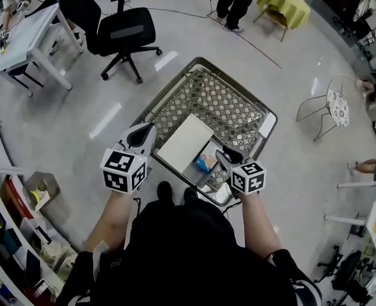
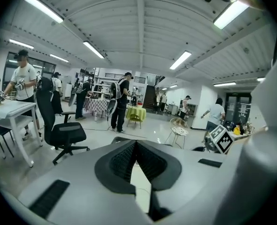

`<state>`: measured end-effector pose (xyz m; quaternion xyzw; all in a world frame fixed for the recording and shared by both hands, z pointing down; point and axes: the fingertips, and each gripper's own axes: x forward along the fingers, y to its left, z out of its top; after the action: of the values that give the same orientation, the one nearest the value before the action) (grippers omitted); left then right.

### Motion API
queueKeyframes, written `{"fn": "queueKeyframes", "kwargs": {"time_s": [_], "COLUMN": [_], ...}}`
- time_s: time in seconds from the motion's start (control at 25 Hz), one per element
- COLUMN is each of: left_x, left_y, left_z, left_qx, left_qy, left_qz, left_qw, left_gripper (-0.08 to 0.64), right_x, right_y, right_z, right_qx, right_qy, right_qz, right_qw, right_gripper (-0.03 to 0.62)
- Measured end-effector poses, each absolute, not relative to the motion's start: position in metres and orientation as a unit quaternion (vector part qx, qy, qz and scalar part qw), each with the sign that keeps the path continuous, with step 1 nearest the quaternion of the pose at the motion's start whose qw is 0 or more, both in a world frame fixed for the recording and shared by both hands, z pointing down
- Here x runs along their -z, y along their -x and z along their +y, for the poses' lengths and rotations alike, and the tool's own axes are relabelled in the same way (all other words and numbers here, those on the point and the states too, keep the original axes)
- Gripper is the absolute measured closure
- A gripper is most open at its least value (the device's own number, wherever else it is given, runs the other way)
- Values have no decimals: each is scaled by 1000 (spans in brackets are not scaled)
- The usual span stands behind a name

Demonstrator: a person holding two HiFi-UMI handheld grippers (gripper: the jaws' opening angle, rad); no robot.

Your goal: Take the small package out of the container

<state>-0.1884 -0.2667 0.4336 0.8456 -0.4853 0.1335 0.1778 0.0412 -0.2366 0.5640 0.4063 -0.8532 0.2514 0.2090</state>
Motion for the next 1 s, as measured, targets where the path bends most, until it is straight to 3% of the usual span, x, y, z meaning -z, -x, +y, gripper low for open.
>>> {"fn": "queueKeyframes", "kwargs": {"time_s": [0.44, 0.8, 1.0], "left_x": [-486, -527, -543], "left_y": [138, 120, 118], "left_z": [-303, -303, -293], "left_qx": [-149, -174, -177], "left_qy": [-865, -860, -857], "left_qz": [-422, -403, -400], "left_qw": [227, 258, 272], "left_gripper": [554, 554, 554], "right_x": [-641, -709, -736], "right_y": [-33, -28, -31], "right_z": [-236, -232, -231], "right_qx": [-253, -260, -244], "right_qy": [-365, -296, -268], "right_qz": [-828, -802, -786], "right_qw": [341, 450, 501], "right_gripper": [417, 282, 253]}}
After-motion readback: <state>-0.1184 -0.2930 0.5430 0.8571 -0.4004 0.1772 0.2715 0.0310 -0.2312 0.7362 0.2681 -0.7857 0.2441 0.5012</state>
